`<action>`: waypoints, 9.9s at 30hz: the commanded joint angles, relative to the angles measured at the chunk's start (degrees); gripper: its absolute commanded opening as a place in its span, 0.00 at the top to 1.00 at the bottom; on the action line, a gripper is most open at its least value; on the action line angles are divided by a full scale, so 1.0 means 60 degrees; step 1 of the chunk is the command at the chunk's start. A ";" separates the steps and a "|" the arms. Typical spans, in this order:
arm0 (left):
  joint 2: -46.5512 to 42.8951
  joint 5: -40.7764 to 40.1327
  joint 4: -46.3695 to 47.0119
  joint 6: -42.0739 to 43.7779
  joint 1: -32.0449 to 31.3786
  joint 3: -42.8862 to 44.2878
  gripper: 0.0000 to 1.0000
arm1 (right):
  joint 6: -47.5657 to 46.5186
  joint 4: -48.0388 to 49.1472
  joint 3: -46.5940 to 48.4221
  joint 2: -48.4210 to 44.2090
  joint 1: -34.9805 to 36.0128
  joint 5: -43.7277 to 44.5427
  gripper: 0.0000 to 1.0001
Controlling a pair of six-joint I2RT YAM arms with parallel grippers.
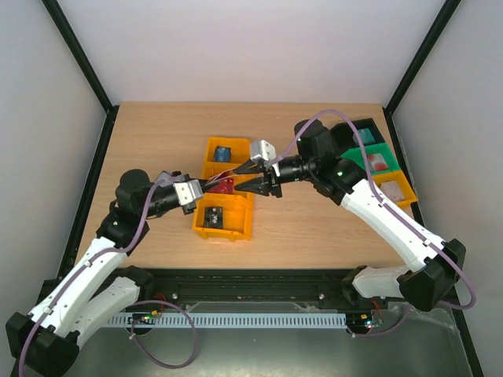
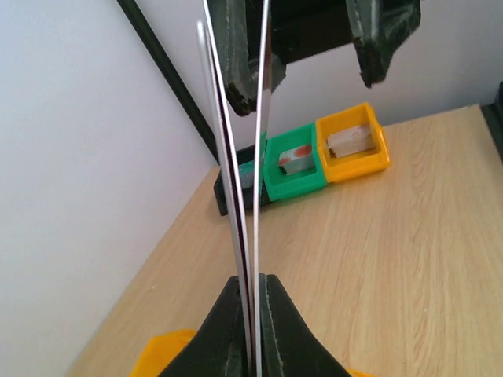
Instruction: Take the credit cards out of the card holder
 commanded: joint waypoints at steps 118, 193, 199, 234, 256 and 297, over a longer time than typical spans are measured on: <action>-0.0356 0.0072 -0.0612 0.1606 -0.0101 0.0222 0.98 | -0.1130 0.0182 -0.1304 -0.1627 0.0875 0.3561 0.42; 0.4850 0.2384 0.4402 -0.7911 0.1936 -0.0654 0.96 | 0.7429 0.8565 -0.0436 0.4480 -0.1186 0.1032 0.98; 0.5352 0.2326 0.4176 -0.8558 0.3956 -0.0687 0.98 | 0.7777 0.7869 0.0969 0.6210 -0.0459 0.3132 0.98; 0.9284 0.4517 0.1187 -0.5308 0.4646 0.0926 0.98 | 0.7251 0.4393 0.2562 0.8468 -0.1224 0.0856 0.98; 0.7160 0.1031 0.3865 -0.9399 0.4909 -0.0279 0.98 | 0.4075 -0.2897 0.4508 0.8441 -0.0836 0.2089 0.98; 0.6489 -0.2011 0.2448 -0.8921 0.3672 -0.1385 0.98 | 0.6342 -0.3924 0.4209 0.8243 0.1331 1.0354 0.97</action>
